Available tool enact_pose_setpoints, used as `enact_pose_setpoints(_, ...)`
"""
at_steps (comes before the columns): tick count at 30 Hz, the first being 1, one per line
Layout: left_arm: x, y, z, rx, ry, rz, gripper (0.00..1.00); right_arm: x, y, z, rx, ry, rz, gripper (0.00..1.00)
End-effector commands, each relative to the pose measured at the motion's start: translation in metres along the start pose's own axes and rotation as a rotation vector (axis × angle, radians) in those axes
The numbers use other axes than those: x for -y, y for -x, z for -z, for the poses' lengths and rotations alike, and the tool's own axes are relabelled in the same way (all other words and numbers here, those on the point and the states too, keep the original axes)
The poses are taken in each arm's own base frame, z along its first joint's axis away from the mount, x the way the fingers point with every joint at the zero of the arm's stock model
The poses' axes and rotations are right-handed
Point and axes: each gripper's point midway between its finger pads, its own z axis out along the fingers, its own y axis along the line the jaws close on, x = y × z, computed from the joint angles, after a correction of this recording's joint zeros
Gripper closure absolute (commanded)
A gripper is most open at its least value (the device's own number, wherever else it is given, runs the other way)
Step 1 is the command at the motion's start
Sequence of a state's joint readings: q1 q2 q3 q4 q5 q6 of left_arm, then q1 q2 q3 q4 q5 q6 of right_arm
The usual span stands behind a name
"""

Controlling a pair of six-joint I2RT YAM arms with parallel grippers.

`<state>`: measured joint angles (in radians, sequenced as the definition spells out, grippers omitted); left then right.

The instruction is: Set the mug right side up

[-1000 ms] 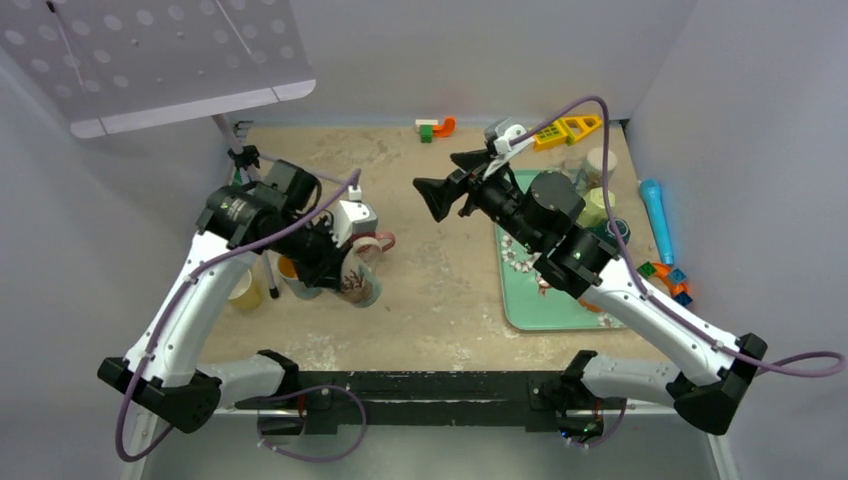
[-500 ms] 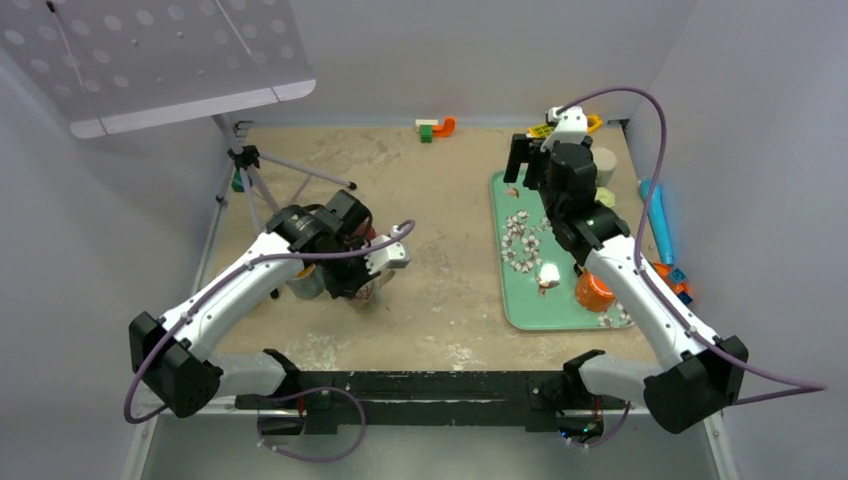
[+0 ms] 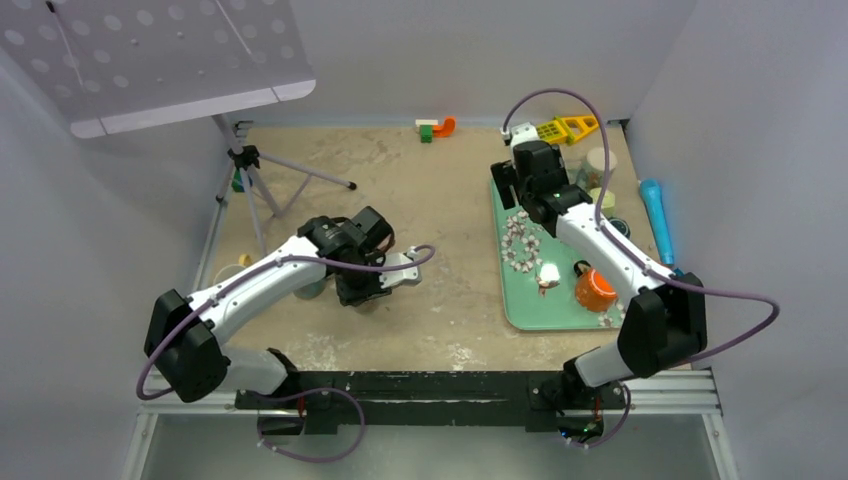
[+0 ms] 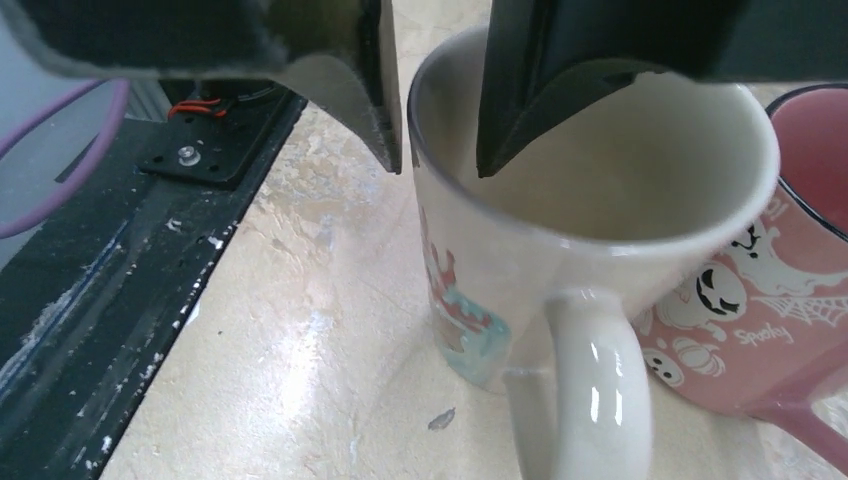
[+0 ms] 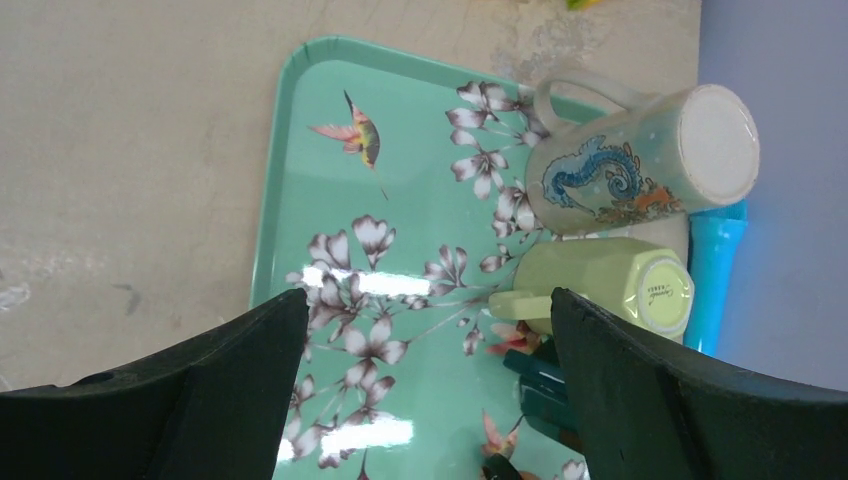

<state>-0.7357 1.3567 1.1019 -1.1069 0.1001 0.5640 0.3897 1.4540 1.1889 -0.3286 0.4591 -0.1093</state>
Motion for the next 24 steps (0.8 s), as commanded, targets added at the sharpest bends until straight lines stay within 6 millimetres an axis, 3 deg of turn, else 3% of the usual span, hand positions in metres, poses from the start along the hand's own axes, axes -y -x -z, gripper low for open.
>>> enact_pose_setpoints(1, 0.002, 0.013, 0.019, 0.109, 0.017, -0.068, 0.55, 0.010, 0.007, 0.001, 0.006, -0.024, 0.086, 0.06)
enact_pose_setpoints(4, 0.016, 0.032, 0.055, 0.250, -0.012, -0.080, 0.39, 0.004, 0.004, -0.008, -0.016, 0.003, 0.166, 0.07)
enact_pose_setpoints(6, 0.023, 0.041, 0.081, 0.333, -0.006, -0.093, 0.35, 0.007, 0.001, -0.019, -0.062, -0.018, 0.261, 0.09)
enact_pose_setpoints(11, 0.007, 0.049, 0.126, 0.456, 0.141, -0.029, 0.25, 0.028, -0.013, -0.055, -0.244, -0.133, 0.551, 0.10)
enact_pose_setpoints(19, -0.013, 0.040, 0.138, 0.466, 0.226, 0.109, 0.24, 0.076, 0.025, -0.126, -0.246, -0.163, 0.617, 0.10)
enact_pose_setpoints(24, -0.016, 0.039, 0.142, 0.483, 0.255, 0.108, 0.24, 0.096, 0.021, -0.160, -0.273, -0.138, 0.632, 0.10)
